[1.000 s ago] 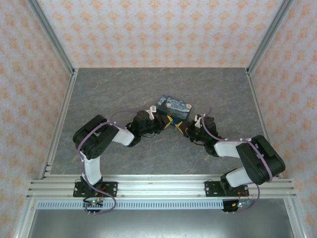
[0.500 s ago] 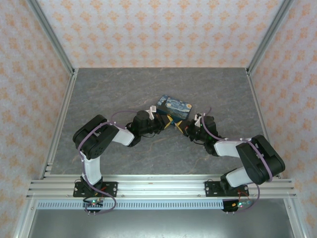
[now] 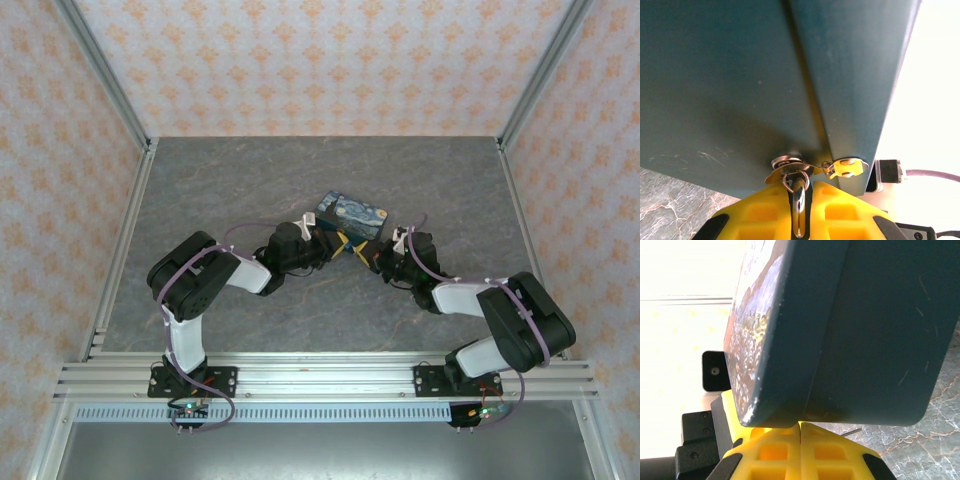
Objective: Unlock a padlock with a key
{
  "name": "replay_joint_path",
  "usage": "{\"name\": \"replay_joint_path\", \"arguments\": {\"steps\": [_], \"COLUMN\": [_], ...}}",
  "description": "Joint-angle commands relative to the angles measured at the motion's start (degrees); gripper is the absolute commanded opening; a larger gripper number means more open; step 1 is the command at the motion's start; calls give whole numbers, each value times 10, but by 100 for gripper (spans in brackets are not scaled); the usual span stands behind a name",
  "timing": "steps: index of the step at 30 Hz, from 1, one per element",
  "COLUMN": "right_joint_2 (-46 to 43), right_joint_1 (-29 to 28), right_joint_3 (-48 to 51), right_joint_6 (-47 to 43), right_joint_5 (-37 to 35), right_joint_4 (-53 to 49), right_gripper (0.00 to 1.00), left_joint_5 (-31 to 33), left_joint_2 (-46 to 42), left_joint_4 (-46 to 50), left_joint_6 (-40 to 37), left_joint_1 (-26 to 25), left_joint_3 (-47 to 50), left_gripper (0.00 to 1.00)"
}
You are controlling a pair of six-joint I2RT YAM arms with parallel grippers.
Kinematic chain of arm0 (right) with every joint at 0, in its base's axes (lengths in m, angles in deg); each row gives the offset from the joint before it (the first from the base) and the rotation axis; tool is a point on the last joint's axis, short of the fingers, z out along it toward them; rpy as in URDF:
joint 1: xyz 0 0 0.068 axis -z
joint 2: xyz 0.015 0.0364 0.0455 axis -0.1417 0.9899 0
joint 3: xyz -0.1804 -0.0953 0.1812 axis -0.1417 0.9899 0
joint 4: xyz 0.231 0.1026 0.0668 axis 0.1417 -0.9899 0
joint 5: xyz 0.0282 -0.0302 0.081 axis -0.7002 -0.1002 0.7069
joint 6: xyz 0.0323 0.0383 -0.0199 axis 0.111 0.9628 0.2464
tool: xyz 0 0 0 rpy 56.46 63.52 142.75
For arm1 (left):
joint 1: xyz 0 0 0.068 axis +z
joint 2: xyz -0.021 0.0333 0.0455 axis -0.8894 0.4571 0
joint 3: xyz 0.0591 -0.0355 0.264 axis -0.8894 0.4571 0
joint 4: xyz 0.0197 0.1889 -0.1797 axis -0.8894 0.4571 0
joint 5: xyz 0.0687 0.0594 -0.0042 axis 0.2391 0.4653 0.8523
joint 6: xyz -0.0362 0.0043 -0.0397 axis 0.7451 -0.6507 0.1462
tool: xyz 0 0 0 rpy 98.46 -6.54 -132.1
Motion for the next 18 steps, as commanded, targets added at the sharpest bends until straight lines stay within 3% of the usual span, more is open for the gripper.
{"name": "replay_joint_path", "arguments": {"steps": [1, 18], "right_joint_2": [6, 41], "right_joint_1": [3, 4], "right_joint_3": [-18, -7], "right_joint_6": [0, -2], "right_joint_5": [5, -13], "right_joint_4": [22, 93], "right_gripper": [0, 0], "left_joint_5": [-12, -14], "left_joint_2": [5, 5], "left_joint_4": [-25, -37], "left_joint_6": [5, 24], "left_joint_1": [-2, -7], "left_joint_3": [-16, -17], "left_gripper": [0, 0]}}
